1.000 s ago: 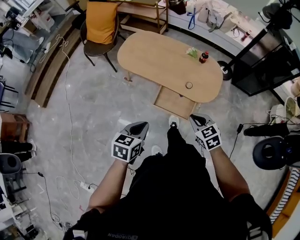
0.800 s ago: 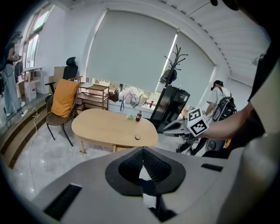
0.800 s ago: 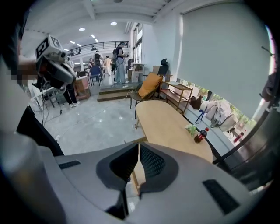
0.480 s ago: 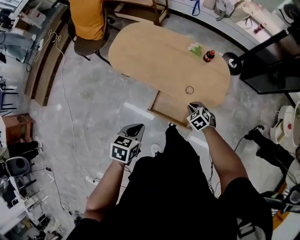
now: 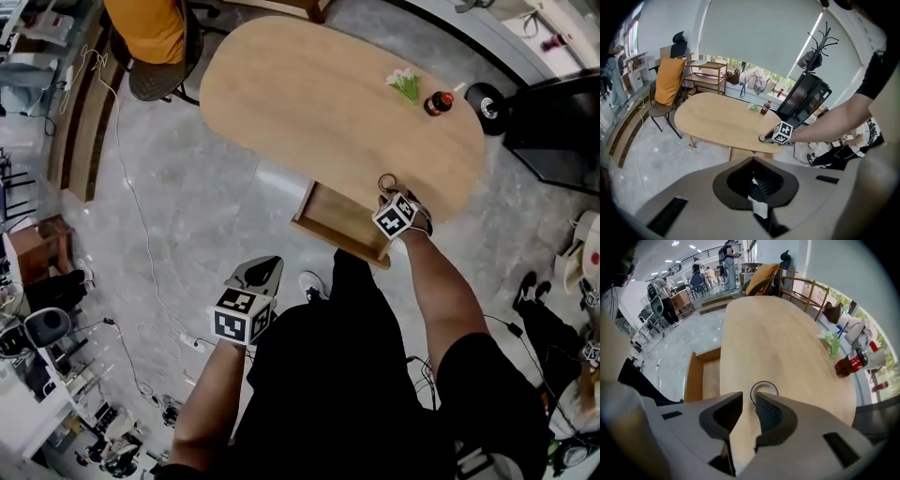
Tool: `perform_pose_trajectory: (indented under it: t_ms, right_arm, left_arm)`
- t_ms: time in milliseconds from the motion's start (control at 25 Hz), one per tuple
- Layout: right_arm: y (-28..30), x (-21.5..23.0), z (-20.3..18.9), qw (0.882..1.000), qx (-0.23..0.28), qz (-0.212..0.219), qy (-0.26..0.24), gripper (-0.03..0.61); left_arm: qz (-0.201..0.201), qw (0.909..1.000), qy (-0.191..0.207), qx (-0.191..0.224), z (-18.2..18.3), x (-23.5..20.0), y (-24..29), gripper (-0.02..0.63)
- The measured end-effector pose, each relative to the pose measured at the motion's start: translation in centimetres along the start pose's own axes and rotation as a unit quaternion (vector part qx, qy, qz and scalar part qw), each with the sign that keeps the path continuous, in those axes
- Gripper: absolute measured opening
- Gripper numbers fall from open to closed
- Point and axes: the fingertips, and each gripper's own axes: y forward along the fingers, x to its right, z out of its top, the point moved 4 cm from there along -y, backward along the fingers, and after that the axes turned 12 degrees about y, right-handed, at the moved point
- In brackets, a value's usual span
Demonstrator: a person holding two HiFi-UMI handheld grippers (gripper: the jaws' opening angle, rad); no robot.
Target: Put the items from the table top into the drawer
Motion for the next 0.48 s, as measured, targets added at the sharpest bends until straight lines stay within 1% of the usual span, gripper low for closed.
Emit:
perform_pose_trajectory:
  t_ms: [240, 280, 360, 480]
  right_arm:
    - [3.6, 0.5, 0.2, 0.998, -0.026, 0.004, -0.051, 0.078]
    - [4.0, 0.5, 0.0, 0.998, -0.031, 0.002, -0.055, 0.067]
    - [4.6, 0.8, -0.3, 0.998, -0.037, -0.006, -0.056, 0.061]
    - [4.7, 0.8, -0.1, 0.998, -0.036, -0.016, -0.047, 0.034]
  left_arm:
    - [-0.009, 0.9995, -0.011, -0.028, -0.6, 0.0, 2.0, 0.005]
    - [-0.009, 0.9994, -0.011, -0.031, -0.7, 0.0, 2.3, 0.005]
    - [-0.010, 0.9994, -0.012, -0.032, -0.5, -0.1, 2.7, 0.005]
    - [-0.017, 0.9993, -0.009, -0.033, -0.3, -0.3, 2.9, 0.005]
